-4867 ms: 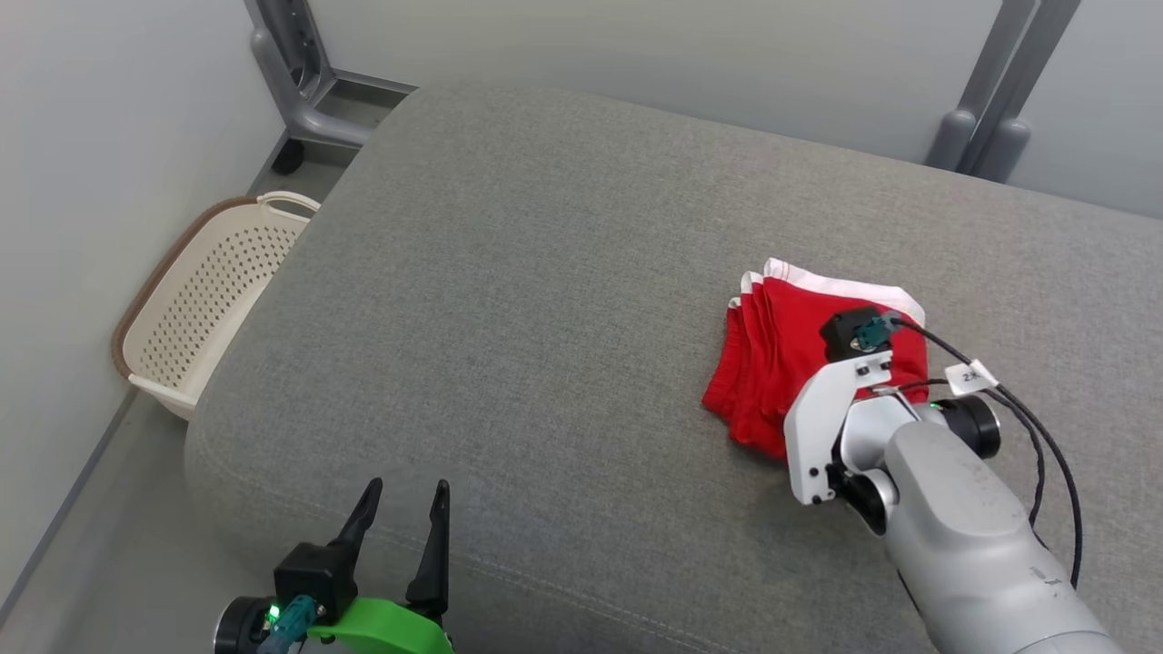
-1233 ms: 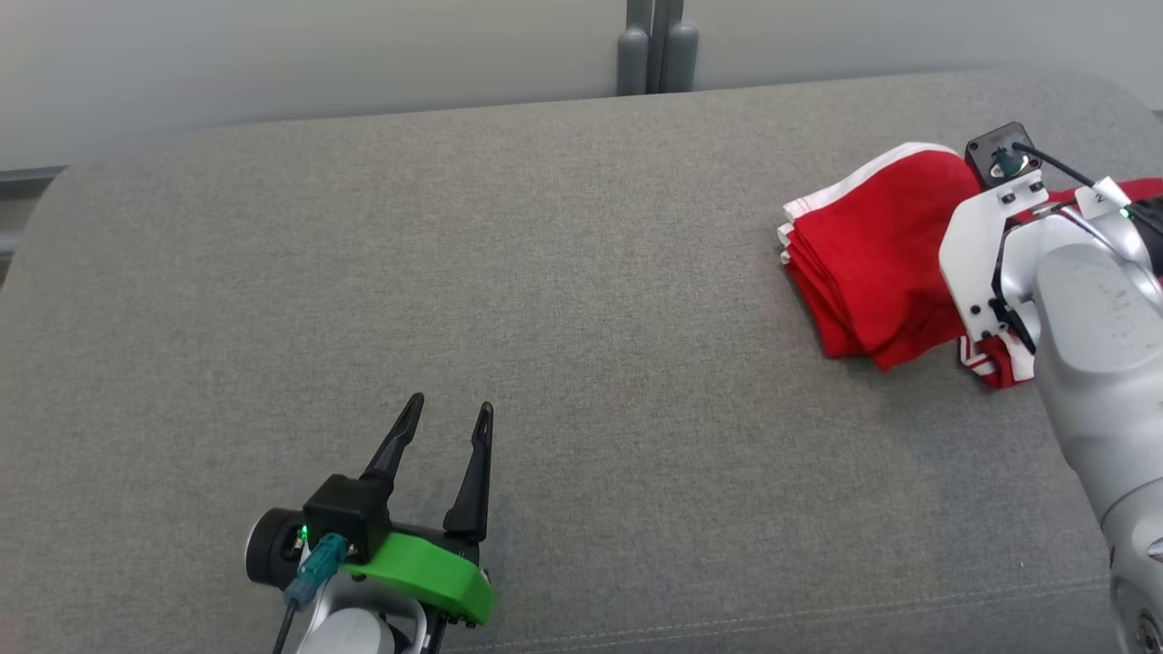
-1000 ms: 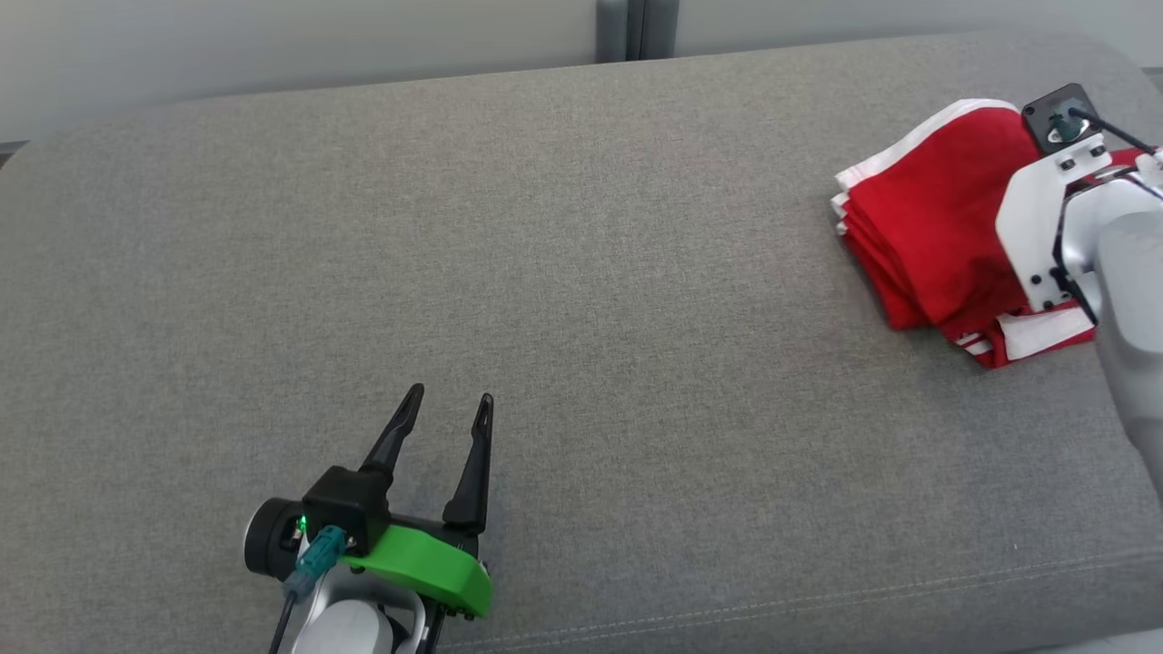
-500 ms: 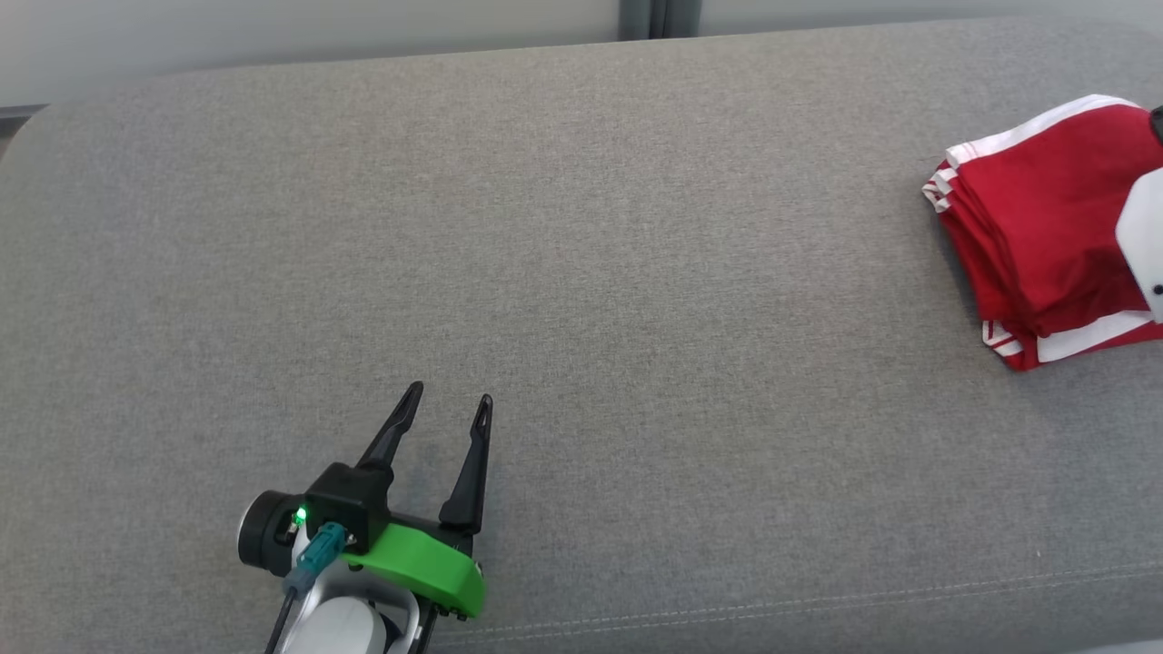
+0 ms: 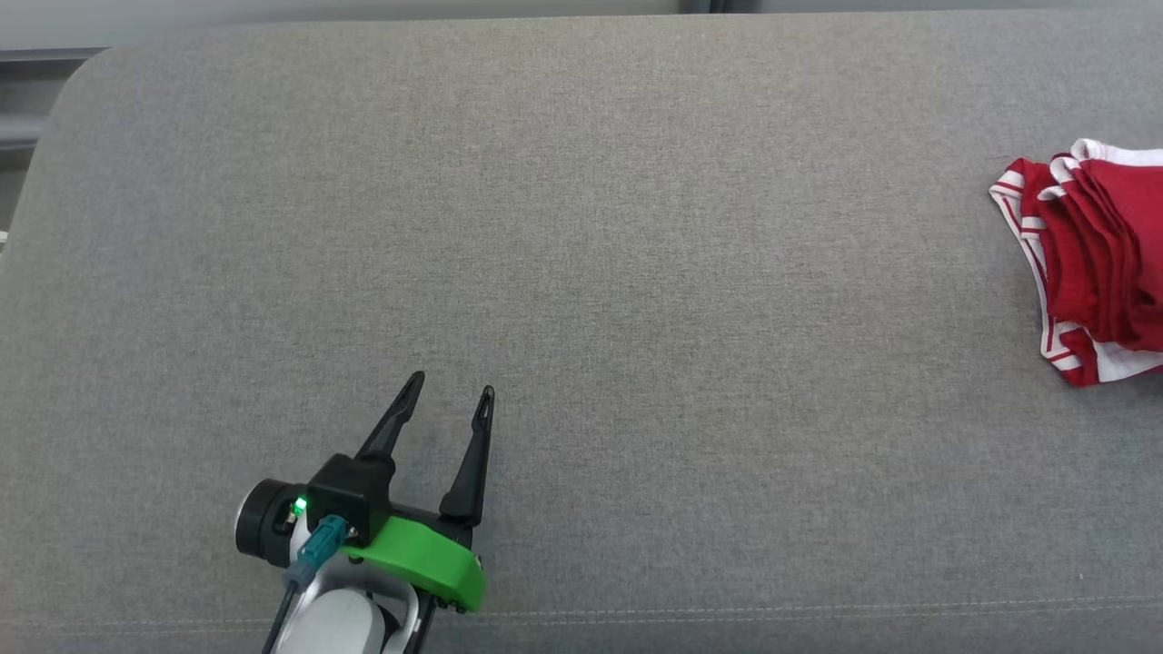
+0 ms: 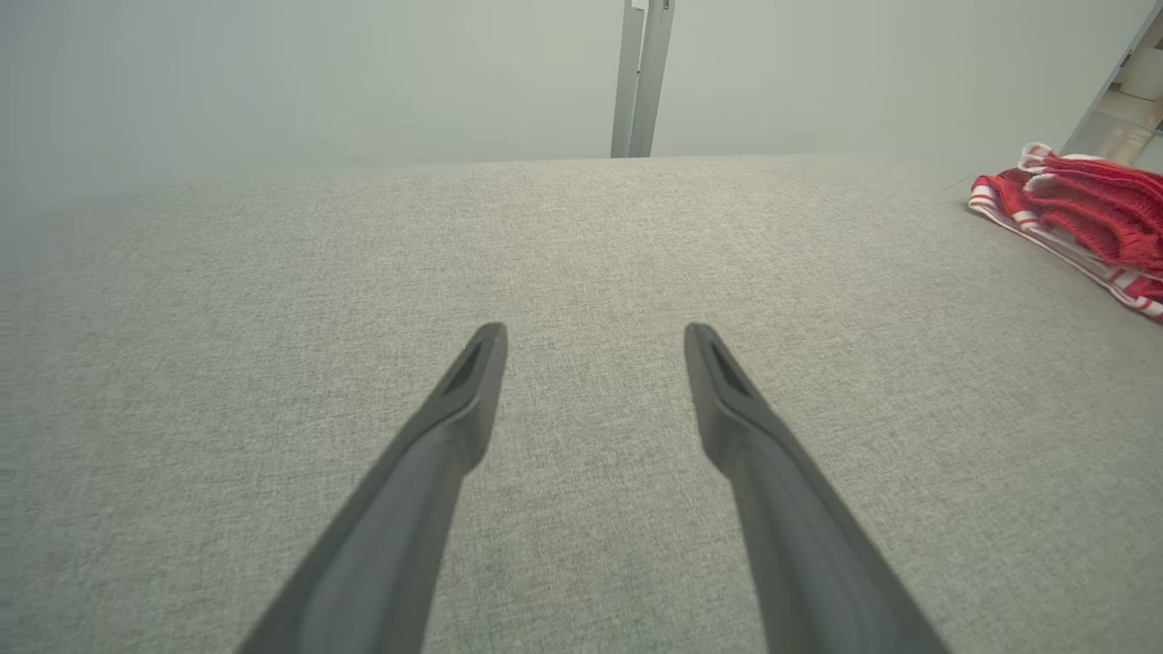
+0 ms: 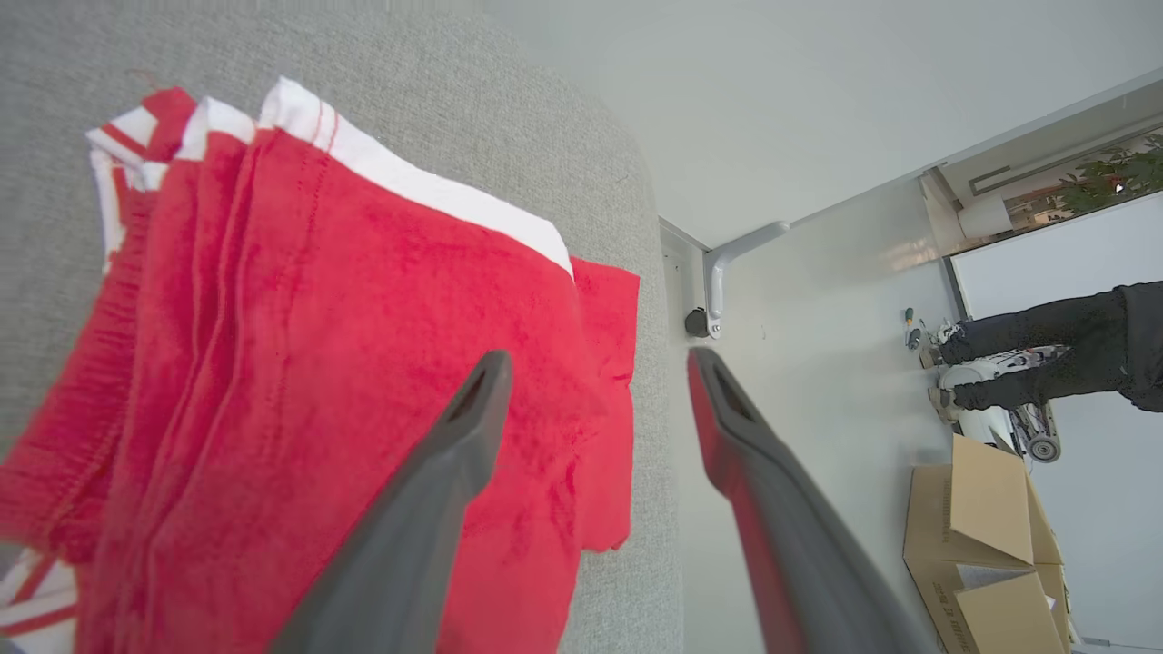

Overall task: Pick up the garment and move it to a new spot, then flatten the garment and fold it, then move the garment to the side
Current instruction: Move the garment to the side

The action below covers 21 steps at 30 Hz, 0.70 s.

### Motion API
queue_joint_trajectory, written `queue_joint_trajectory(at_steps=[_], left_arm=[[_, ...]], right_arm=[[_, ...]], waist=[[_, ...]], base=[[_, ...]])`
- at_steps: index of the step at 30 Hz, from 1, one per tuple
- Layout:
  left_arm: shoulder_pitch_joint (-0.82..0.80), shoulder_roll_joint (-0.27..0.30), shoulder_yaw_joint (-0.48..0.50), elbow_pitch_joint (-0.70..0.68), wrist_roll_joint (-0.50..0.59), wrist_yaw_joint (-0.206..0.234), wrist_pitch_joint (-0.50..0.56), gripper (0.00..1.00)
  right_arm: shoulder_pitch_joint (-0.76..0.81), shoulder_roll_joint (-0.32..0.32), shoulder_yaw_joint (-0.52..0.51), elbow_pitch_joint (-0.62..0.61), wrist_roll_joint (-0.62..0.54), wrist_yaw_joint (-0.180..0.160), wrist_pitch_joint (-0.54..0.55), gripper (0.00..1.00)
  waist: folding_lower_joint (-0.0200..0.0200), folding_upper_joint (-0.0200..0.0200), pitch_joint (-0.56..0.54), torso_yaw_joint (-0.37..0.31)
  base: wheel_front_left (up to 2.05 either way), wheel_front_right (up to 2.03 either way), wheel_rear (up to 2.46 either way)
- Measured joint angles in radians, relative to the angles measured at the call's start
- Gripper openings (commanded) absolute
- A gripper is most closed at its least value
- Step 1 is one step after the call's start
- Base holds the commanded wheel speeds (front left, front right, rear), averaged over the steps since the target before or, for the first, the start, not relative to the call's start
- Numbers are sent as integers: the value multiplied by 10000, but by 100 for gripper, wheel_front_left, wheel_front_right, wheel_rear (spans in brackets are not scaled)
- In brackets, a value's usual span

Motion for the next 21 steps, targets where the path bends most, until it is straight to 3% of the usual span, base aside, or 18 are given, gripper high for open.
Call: queue_joint_trajectory(at_steps=[9,11,15,21], left_arm=[[171,-280,865,-75,-922,336,-84,100],[221,-303,1049,-119,-1099,276,-109,100],[462,-349,1421,67,-1287,598,-119,100],[654,-397,1918,364,-1722,871,-119,100]], right_arm=[[360,1149,-807,-602,13,0,-1407,100],[575,1670,-1283,-759,443,0,-1975,100],[1058,2485,-1684,-790,1515,-2,-2608,100],[1702,3363,-1557,-1110,3045,-2,-3499,100]], waist=[[0,0,-413,-147],[0,0,-620,-198],[0,0,-981,-248],[0,0,-1617,-314]], base=[[0,0,0],[0,0,0],[0,0,0],[0,0,0]])
